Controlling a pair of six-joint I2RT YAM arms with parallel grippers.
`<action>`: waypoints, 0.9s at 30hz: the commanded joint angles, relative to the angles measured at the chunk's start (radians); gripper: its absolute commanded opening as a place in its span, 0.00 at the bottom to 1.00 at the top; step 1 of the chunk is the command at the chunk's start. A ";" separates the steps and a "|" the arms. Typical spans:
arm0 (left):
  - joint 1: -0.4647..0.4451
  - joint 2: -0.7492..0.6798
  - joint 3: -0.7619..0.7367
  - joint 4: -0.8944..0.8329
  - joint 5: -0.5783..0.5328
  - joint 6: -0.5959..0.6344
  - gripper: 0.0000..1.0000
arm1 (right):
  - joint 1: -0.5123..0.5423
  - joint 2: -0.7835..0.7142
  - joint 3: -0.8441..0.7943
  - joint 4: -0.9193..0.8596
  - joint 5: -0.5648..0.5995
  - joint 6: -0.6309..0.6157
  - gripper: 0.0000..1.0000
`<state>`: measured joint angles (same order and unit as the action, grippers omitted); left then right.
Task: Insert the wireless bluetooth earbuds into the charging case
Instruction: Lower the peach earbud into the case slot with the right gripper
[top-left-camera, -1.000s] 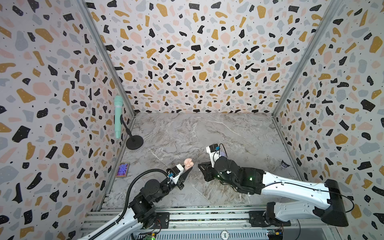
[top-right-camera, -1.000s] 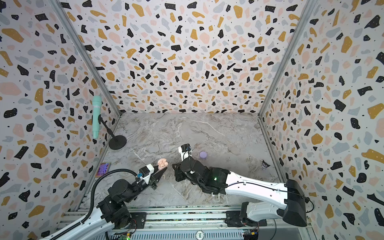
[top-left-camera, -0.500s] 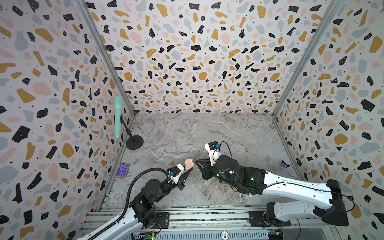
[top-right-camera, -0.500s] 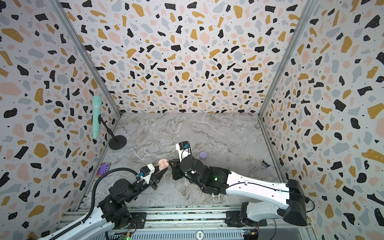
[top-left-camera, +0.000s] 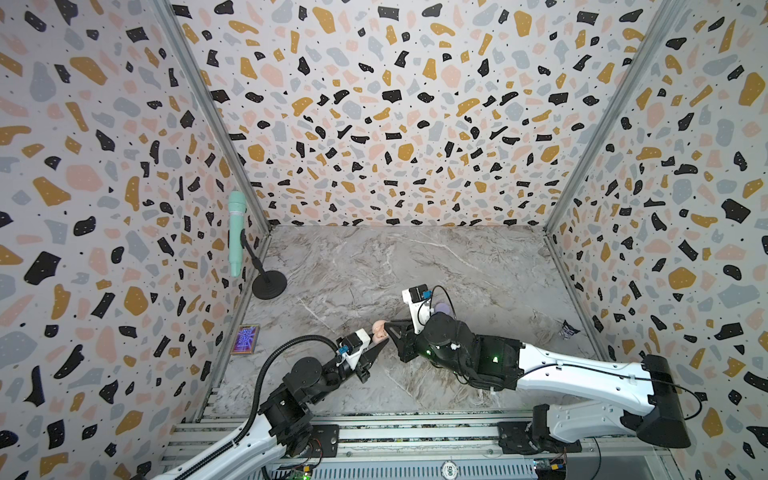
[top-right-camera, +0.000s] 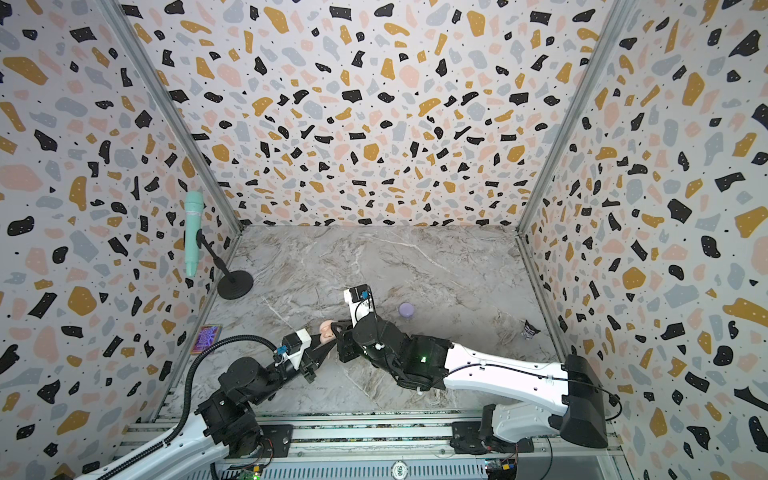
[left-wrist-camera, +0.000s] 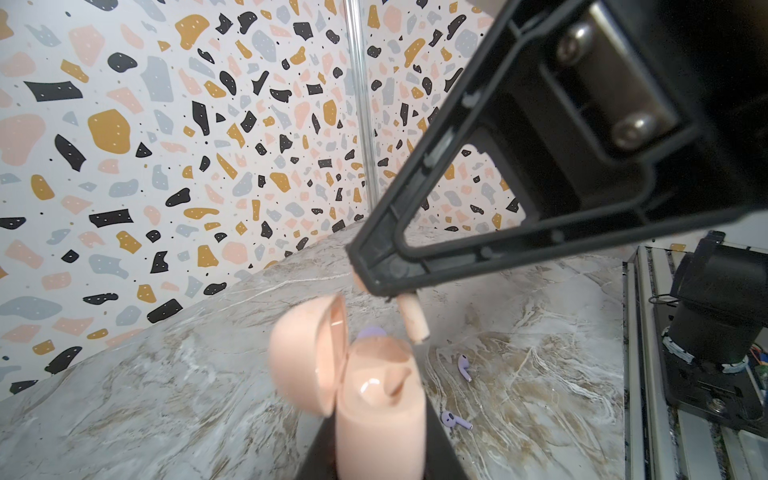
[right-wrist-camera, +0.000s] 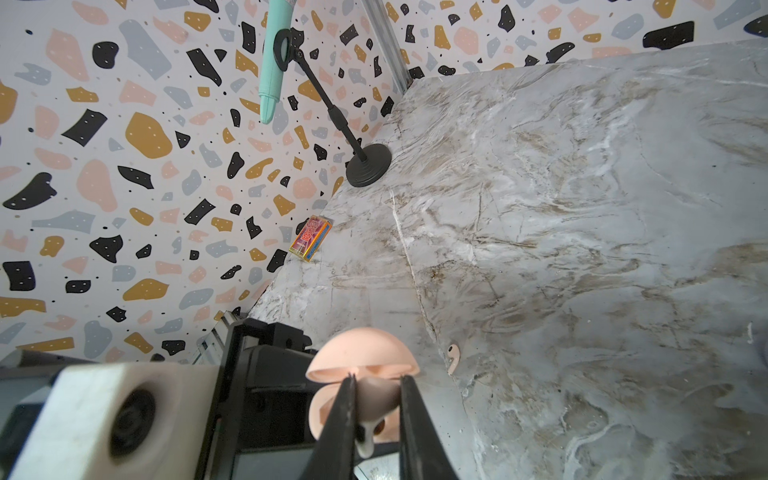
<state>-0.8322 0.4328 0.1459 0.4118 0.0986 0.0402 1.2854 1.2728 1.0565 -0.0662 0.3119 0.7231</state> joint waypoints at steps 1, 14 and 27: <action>-0.001 -0.004 0.009 0.073 0.026 -0.010 0.00 | 0.011 -0.001 0.045 0.024 0.023 -0.013 0.00; 0.002 -0.023 0.007 0.076 0.032 -0.021 0.00 | 0.022 0.003 0.025 0.033 0.039 -0.007 0.00; 0.016 -0.042 0.007 0.079 0.036 -0.040 0.00 | 0.026 0.003 0.008 0.045 0.047 -0.001 0.00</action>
<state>-0.8246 0.4057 0.1459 0.4213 0.1230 0.0132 1.3029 1.2804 1.0561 -0.0296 0.3458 0.7208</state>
